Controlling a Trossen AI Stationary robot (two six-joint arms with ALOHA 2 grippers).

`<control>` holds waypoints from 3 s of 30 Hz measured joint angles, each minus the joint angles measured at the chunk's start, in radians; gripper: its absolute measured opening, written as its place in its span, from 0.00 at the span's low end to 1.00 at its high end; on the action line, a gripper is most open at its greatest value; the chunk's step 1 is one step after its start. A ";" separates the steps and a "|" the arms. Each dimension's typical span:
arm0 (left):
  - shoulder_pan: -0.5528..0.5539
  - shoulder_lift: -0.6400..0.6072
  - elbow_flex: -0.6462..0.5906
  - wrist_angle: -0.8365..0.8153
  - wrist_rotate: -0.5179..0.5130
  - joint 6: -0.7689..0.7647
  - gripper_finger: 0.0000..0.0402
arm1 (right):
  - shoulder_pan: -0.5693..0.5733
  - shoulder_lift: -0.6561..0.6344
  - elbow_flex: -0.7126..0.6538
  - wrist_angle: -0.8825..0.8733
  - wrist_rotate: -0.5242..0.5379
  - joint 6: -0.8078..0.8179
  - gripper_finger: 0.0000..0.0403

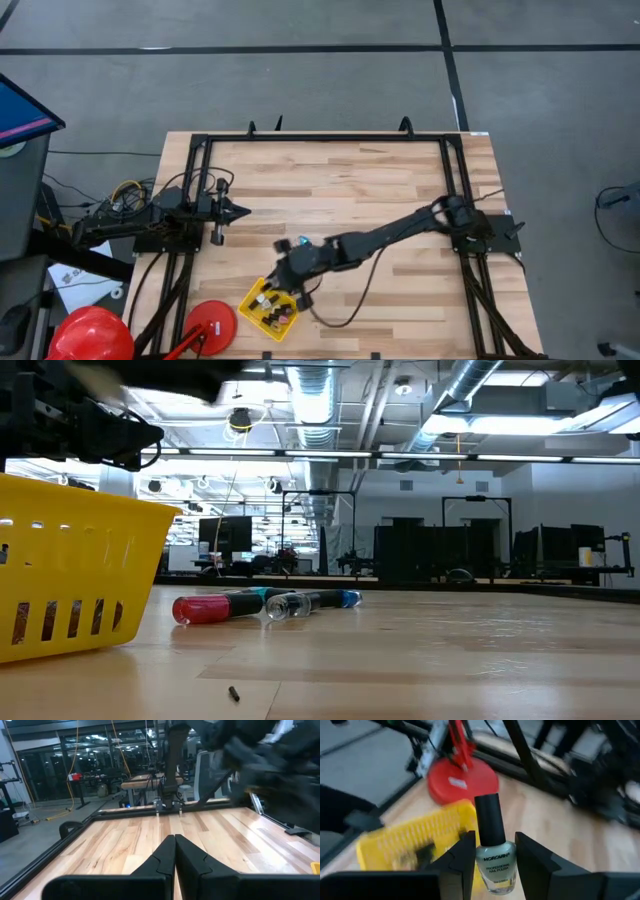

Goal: Pick & Place Nail Polish
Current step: Put the light green nail polish into the yellow basket, then put the dark blue nail polish into the yellow basket

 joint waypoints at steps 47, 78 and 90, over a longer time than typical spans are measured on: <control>0.000 0.000 0.000 0.004 0.000 0.000 0.00 | -0.026 0.179 0.576 -0.806 0.151 0.050 0.46; 0.000 0.000 0.000 0.004 0.000 0.000 0.00 | -0.113 0.114 0.187 -1.200 0.260 0.028 0.62; 0.000 0.000 0.000 0.004 0.000 0.000 0.00 | -0.140 0.114 0.187 -1.104 0.150 -0.059 0.63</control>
